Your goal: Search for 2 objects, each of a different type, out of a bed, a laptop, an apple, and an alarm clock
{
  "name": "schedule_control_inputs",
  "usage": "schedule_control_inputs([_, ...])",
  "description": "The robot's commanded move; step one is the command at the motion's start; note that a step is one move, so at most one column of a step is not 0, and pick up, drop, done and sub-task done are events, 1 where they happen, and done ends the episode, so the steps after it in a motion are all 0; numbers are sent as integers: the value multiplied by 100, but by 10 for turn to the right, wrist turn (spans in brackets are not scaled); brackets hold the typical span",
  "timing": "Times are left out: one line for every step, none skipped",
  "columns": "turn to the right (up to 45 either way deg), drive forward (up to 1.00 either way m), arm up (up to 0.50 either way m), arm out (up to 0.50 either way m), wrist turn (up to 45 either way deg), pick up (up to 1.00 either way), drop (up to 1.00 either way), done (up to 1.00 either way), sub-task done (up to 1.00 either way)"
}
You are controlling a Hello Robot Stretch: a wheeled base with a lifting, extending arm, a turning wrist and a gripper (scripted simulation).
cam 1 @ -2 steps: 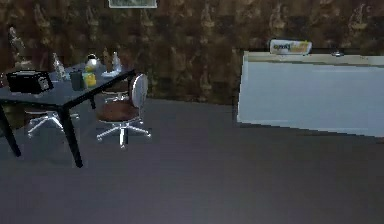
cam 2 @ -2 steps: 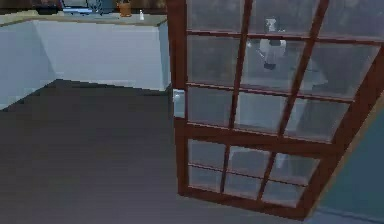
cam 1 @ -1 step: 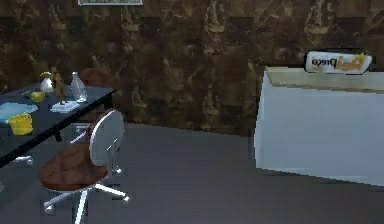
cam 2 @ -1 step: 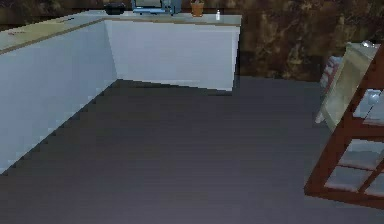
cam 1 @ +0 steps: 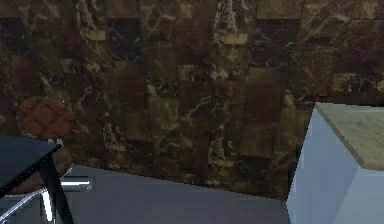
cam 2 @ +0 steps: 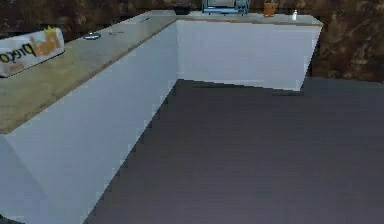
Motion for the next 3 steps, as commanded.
schedule_control_inputs([0, 35, 0, 0, 0, 0, 0, 0, 0])
schedule_control_inputs([-270, 0, 0, 0, 0, 0, 0, 0, 0])
schedule_control_inputs([0, 65, 0, 0, 0, 0, 0, 0, 0])
